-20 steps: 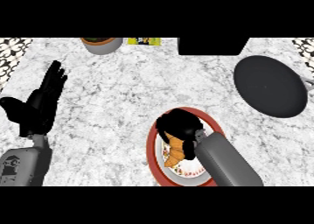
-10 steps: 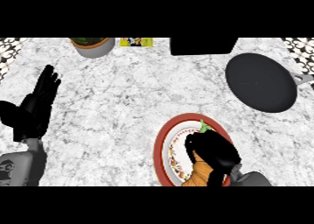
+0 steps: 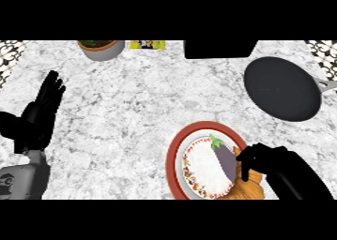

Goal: Pick the croissant from the plate and place it in the pan

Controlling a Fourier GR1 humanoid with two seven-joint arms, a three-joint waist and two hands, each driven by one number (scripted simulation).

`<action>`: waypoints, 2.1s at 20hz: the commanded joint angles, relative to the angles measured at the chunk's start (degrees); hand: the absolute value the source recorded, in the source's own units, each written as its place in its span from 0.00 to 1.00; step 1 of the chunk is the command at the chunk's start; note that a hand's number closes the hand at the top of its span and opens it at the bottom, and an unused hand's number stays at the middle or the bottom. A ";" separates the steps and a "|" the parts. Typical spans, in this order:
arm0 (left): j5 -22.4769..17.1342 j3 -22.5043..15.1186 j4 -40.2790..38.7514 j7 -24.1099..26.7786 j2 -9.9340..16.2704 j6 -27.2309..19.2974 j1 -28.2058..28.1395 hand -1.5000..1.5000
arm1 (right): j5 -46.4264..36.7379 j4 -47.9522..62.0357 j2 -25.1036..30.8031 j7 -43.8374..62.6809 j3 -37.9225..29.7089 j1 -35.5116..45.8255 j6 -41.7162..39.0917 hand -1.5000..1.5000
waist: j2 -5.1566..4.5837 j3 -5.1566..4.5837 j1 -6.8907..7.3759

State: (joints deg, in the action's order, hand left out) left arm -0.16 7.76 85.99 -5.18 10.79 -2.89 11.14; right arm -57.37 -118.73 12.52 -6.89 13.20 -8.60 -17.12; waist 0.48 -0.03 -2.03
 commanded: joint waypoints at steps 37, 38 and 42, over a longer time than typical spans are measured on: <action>1.25 -3.10 -3.88 1.30 -2.52 1.06 6.12 0.50 | 14.55 96.16 17.93 -26.54 -41.88 52.12 24.17 1.00 | -2.81 0.42 6.94; 1.19 -3.48 -1.31 -0.40 -2.46 0.84 7.25 0.50 | 12.81 97.86 17.53 -24.65 -40.68 52.60 24.53 0.00 | -2.76 0.46 7.81; 1.50 -3.52 -1.91 1.28 -2.33 1.09 6.50 0.50 | 13.37 103.49 17.66 -23.46 -39.73 54.55 12.46 0.00 | -2.88 0.46 8.34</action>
State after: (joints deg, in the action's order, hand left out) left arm 1.08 4.45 83.36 -4.49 8.39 -1.80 17.87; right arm -43.99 -20.87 30.38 -30.58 -26.92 44.34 1.06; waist -2.40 0.40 5.67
